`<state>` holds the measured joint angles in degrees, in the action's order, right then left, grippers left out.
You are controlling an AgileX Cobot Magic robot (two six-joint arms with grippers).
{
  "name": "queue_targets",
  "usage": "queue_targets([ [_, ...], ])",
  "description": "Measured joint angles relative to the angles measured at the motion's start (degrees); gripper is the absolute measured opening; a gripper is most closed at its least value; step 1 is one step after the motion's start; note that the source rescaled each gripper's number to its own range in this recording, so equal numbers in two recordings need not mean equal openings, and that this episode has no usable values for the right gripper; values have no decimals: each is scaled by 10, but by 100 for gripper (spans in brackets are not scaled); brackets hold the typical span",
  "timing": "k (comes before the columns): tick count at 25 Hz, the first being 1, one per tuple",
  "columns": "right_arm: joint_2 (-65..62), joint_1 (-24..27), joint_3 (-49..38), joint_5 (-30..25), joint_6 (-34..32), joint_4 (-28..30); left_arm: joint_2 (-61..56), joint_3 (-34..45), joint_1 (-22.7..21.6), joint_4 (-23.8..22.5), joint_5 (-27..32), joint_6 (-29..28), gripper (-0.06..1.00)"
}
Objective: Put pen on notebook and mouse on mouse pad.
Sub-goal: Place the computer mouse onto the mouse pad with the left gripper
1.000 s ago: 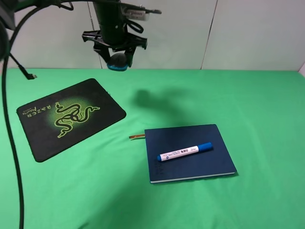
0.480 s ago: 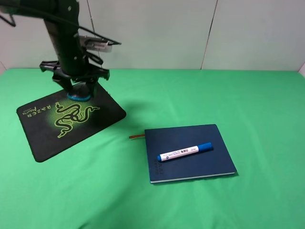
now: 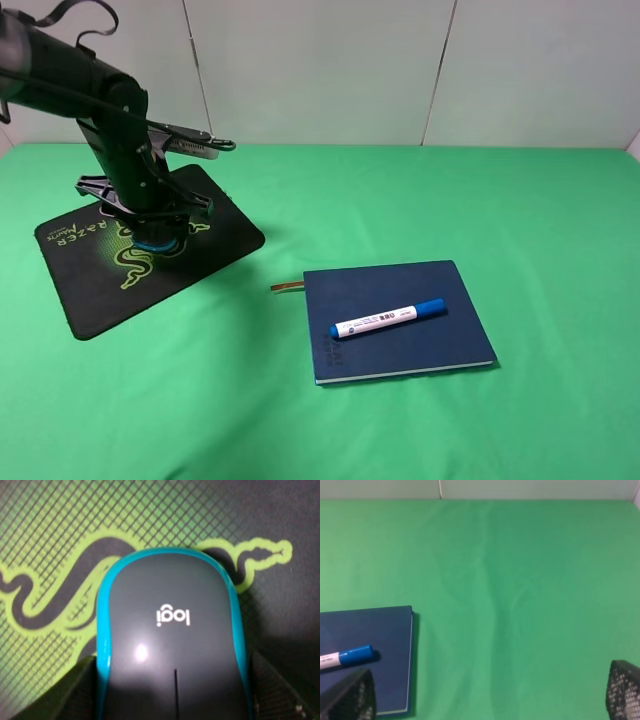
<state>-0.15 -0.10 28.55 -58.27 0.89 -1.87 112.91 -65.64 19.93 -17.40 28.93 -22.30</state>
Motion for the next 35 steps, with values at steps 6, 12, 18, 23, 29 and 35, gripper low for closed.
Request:
queue_targets([
  [6, 0, 0, 0, 0, 0, 0, 0, 27, 0, -16, -51, -14, 52],
  [12, 0, 0, 0, 0, 0, 0, 0, 27, 0, -16, -51, -24, 52],
  [18, 0, 0, 0, 0, 0, 0, 0, 27, 0, -16, -50, -47, 69],
  [23, 0, 0, 0, 0, 0, 0, 0, 27, 0, -16, -42, -63, 97],
  [29, 0, 0, 0, 0, 0, 0, -14, 20, 0, 3, 10, -38, 100],
  [35, 0, 0, 0, 0, 0, 0, -121, 14, 0, 57, 101, 24, 100],
])
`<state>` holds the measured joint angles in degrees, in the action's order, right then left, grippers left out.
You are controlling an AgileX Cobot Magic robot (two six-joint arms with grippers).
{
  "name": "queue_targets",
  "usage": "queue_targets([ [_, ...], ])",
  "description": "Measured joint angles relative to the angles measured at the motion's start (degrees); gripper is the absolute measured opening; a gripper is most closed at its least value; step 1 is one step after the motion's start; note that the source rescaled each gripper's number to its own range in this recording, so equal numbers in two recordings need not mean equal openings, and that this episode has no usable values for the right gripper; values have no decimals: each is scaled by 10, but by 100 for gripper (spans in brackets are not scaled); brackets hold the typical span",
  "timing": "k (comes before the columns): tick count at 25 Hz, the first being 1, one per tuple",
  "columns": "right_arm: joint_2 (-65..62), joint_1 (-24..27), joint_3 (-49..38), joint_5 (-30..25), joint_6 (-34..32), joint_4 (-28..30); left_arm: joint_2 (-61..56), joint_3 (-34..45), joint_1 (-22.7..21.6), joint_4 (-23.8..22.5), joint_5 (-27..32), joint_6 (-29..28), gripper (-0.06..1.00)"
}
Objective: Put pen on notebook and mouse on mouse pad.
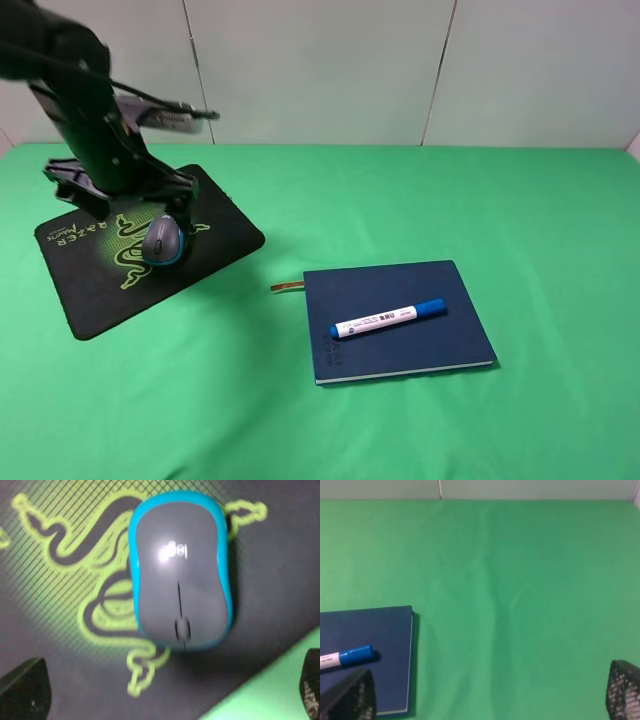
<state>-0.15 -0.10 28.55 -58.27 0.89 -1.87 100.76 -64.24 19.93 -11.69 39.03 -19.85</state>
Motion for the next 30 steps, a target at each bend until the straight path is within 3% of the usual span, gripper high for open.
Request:
queue_targets([
  [8, 0, 0, 0, 0, 0, 0, -169, 0, 0, 64, 152, 63, 100],
  [18, 0, 0, 0, 0, 0, 0, -382, 0, 0, 100, 280, 145, 100],
  [30, 0, 0, 0, 0, 0, 0, -650, 71, 0, 133, 282, 229, 100],
])
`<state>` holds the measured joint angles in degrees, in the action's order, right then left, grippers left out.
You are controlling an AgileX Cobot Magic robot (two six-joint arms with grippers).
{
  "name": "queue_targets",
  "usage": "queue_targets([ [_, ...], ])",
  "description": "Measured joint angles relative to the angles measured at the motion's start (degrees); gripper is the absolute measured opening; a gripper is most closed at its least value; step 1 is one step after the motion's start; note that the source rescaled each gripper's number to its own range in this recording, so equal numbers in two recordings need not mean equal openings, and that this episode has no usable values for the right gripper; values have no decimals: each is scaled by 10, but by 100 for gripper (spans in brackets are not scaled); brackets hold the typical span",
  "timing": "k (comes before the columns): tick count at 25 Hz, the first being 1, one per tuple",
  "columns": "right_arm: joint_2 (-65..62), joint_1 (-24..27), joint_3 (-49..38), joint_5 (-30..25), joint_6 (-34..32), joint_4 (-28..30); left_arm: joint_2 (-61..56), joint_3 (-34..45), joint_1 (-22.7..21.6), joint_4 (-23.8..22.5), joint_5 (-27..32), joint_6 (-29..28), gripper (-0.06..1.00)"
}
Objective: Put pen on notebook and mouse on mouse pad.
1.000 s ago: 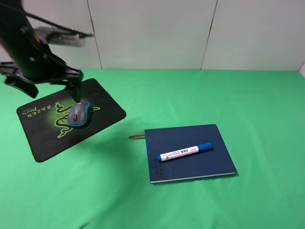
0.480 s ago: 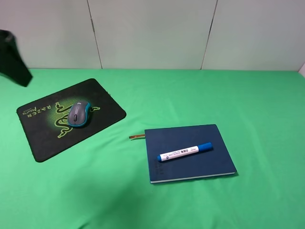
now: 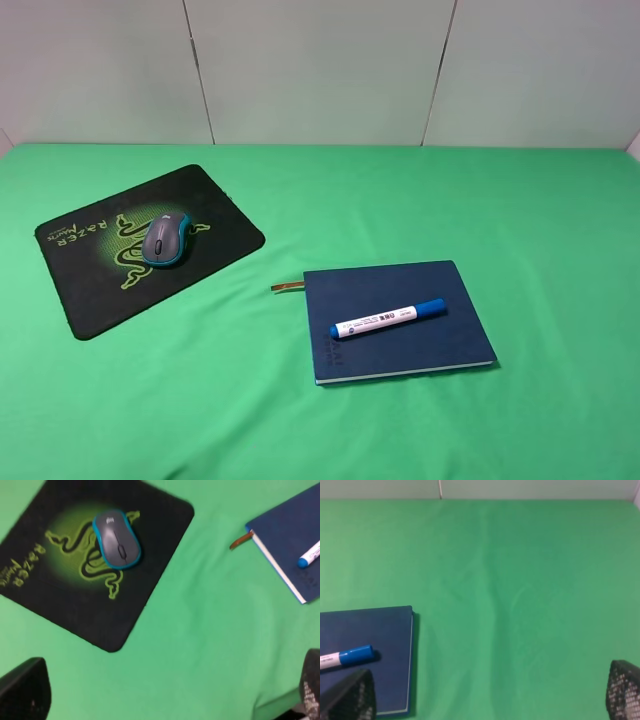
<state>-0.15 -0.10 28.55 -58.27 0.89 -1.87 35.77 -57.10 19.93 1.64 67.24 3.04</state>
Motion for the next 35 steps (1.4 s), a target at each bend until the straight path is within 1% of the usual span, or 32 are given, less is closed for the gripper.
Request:
queue_targets([
  [5, 0, 0, 0, 0, 0, 0, -103, 47, 0, 1, -1, 49, 100],
  [8, 0, 0, 0, 0, 0, 0, -158, 87, -10, 3, -1, 56, 100],
  [14, 0, 0, 0, 0, 0, 0, -238, 178, -81, 3, -1, 57, 100],
  [19, 0, 0, 0, 0, 0, 0, -275, 227, -140, 3, -2, 58, 100],
  [24, 0, 0, 0, 0, 0, 0, -323, 271, -182, 4, -36, 58, 100],
  [26, 0, 0, 0, 0, 0, 0, -346, 282, -189, 9, -54, 58, 100],
  [28, 0, 0, 0, 0, 0, 0, -359, 282, -193, 14, -59, 58, 100],
  [35, 0, 0, 0, 0, 0, 0, -359, 282, -193, 31, -59, 58, 100],
])
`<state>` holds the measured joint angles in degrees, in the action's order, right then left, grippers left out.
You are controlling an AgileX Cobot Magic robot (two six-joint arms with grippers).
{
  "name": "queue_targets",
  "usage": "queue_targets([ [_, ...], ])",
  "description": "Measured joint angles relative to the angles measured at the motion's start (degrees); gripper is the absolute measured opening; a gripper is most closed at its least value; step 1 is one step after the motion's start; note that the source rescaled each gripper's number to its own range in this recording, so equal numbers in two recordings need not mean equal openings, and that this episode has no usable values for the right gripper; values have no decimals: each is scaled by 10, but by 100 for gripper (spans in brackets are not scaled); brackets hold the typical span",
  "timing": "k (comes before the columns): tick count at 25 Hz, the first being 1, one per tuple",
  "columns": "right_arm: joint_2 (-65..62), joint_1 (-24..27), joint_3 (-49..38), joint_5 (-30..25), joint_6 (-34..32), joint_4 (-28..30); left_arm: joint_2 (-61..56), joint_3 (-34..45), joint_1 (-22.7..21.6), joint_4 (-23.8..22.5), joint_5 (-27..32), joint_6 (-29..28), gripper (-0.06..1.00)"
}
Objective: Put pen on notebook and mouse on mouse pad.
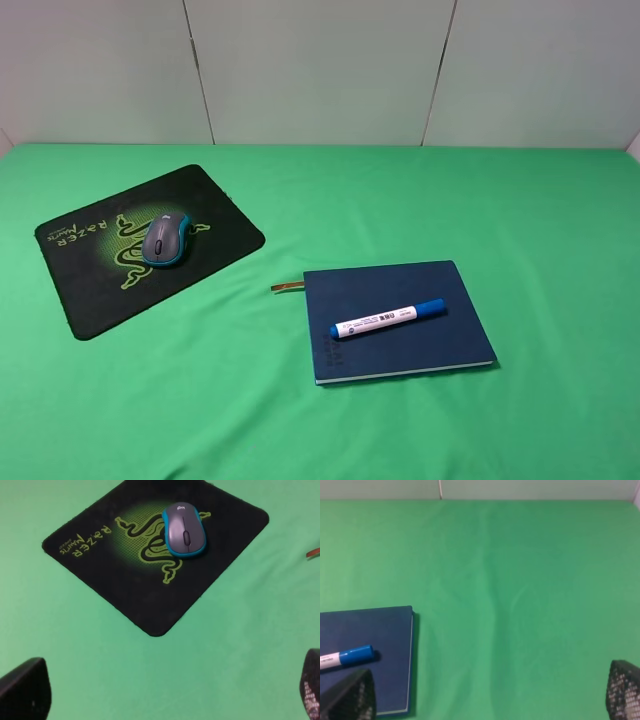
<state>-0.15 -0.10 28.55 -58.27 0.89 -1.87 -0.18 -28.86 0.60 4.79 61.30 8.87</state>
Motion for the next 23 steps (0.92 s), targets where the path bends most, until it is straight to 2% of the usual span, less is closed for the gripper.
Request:
queue_targets([
  [23, 0, 0, 0, 0, 0, 0, 0, 0, 0, 0, 0, 1, 100],
])
